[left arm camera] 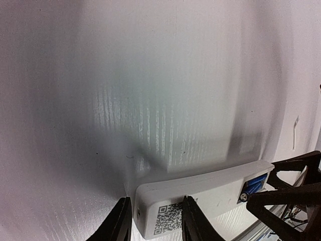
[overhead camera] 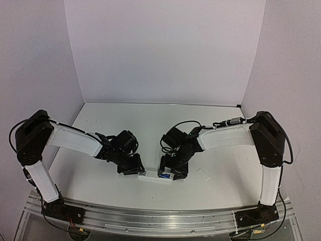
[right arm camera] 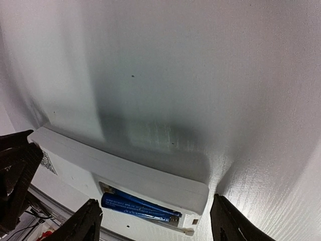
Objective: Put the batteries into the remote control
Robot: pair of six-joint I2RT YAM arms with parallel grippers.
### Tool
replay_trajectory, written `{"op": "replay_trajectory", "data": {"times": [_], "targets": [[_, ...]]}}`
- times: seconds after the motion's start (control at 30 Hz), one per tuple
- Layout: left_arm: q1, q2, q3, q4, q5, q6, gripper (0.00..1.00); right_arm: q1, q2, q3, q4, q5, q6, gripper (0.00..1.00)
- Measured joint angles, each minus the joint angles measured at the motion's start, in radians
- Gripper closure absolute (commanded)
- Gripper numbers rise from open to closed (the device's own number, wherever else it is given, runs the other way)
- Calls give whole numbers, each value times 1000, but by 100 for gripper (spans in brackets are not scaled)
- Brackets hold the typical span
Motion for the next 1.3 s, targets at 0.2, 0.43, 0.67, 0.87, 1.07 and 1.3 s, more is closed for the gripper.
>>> {"op": "replay_trajectory", "data": {"times": [0.2,0.43,0.67,0.87,1.07,1.3], "targets": [[0,0,0,0,0,4,66,2,12,13,4,0,3,30],[0,0,0,0,0,15,66,2,20,19,1,2,8,38],[0,1,0,0,0,22,66,2,21,19,-9,2,16,48],[0,2,0,1,0,23,66,1,21,14,-4,1,14,54],[0,4,2,2,1,23,66,-2,17,1,12,-9,6,63],[0,6,3,10,1,23,66,-4,10,-19,37,-11,-17,67]]}}
